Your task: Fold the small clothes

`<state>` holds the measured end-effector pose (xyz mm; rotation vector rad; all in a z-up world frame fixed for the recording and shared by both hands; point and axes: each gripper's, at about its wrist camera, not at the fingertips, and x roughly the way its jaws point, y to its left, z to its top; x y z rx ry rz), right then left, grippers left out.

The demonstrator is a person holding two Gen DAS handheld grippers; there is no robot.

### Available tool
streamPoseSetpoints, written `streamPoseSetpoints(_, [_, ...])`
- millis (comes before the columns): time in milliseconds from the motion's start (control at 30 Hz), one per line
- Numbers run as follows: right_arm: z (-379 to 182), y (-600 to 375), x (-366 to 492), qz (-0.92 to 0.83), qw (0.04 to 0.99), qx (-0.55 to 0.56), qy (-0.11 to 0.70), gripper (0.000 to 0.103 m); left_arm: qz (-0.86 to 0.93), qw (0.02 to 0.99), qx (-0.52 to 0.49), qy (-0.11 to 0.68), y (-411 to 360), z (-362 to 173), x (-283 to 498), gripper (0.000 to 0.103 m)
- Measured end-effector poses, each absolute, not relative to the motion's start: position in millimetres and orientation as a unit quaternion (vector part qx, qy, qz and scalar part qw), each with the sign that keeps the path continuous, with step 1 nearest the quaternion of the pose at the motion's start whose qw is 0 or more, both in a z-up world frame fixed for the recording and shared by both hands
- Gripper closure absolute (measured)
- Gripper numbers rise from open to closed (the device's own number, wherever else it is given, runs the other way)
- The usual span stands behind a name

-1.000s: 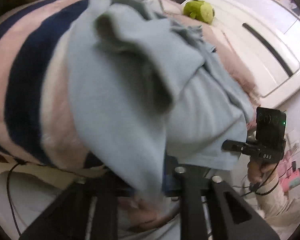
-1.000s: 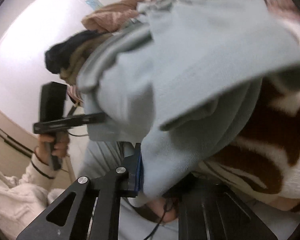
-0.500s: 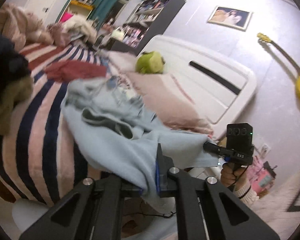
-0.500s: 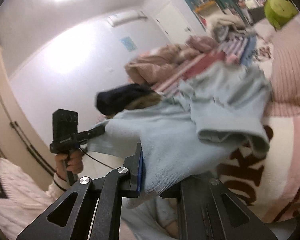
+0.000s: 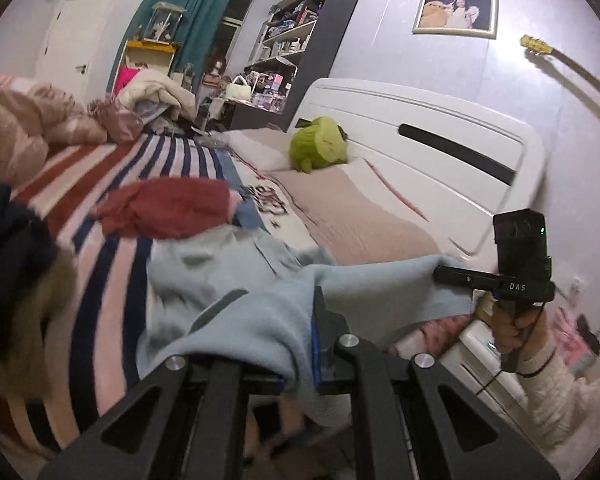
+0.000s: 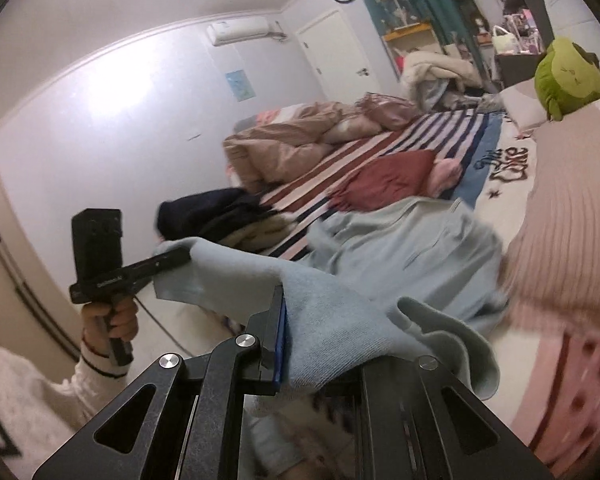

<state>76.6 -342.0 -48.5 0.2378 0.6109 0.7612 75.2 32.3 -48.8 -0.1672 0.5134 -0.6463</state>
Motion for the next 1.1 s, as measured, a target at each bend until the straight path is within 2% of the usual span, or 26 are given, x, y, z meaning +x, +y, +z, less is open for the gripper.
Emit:
streamPoseSetpoints(167, [-53,-340,175,0.319,0.873,0.099,0.354,0.097,-0.283,0.902,-0.068,0.32,16,-61,176,0.096])
streamPoseSetpoints(333, [-114,-330,265,0.269,0.85,0.086,0.444,0.097,-0.243,0.865,-0.067,0.434,1,-136,273,0.094])
streamPoseSetpoints(400, [-144,-327,284,0.26,0.823,0.092,0.497,0.095,-0.242,0.838,-0.045,0.487,-6,-165,289,0.087])
streamPoseSetpoints(467, [-154,-327,285,0.264,0.806,0.068,0.525,0.089,-0.257,0.83,-0.036,0.493,-2,-162,286,0.081])
streamPoseSetpoints(500, [-149,-329,280,0.27,0.808,0.051,0.521,0.086,-0.271,0.836,-0.042,0.475,8,-146,277,0.062])
streamPoseSetpoints(533, [-140,-333,274,0.275,0.812,0.031,0.514,0.074,-0.279,0.843,-0.049,0.457,17,-133,271,0.036])
streamPoseSetpoints(567, [-130,-337,271,0.275,0.816,0.018,0.508,0.055,-0.283,0.855,-0.053,0.432,29,-114,265,0.028])
streamPoseSetpoints(600, [-119,-342,267,0.27,0.823,0.006,0.5,0.045,-0.277,0.864,-0.042,0.418,36,-99,262,0.026])
streamPoseSetpoints(633, [-106,-346,267,0.258,0.835,-0.011,0.487,0.031,-0.263,0.874,-0.023,0.407,41,-86,262,0.026])
streamPoseSetpoints(733, [-71,-346,280,0.231,0.861,-0.045,0.45,0.031,-0.221,0.892,0.027,0.394,38,-72,279,0.026])
streamPoseSetpoints(800, [-65,-333,301,0.231,0.867,-0.038,0.439,0.031,-0.231,0.884,0.032,0.406,28,-81,299,0.026])
streamPoseSetpoints(867, [-74,-316,322,0.231,0.864,-0.037,0.446,0.031,-0.246,0.87,0.054,0.423,5,-98,319,0.032])
streamPoseSetpoints(933, [-98,-292,343,0.228,0.853,-0.057,0.466,0.031,-0.245,0.857,0.097,0.443,-20,-122,339,0.054])
streamPoseSetpoints(1000, [-118,-278,356,0.221,0.845,-0.072,0.481,0.033,-0.242,0.835,0.135,0.475,-41,-146,353,0.06])
streamPoseSetpoints(1100, [-137,-278,364,0.221,0.837,-0.039,0.5,0.033,-0.217,0.816,0.199,0.497,-52,-174,360,0.06])
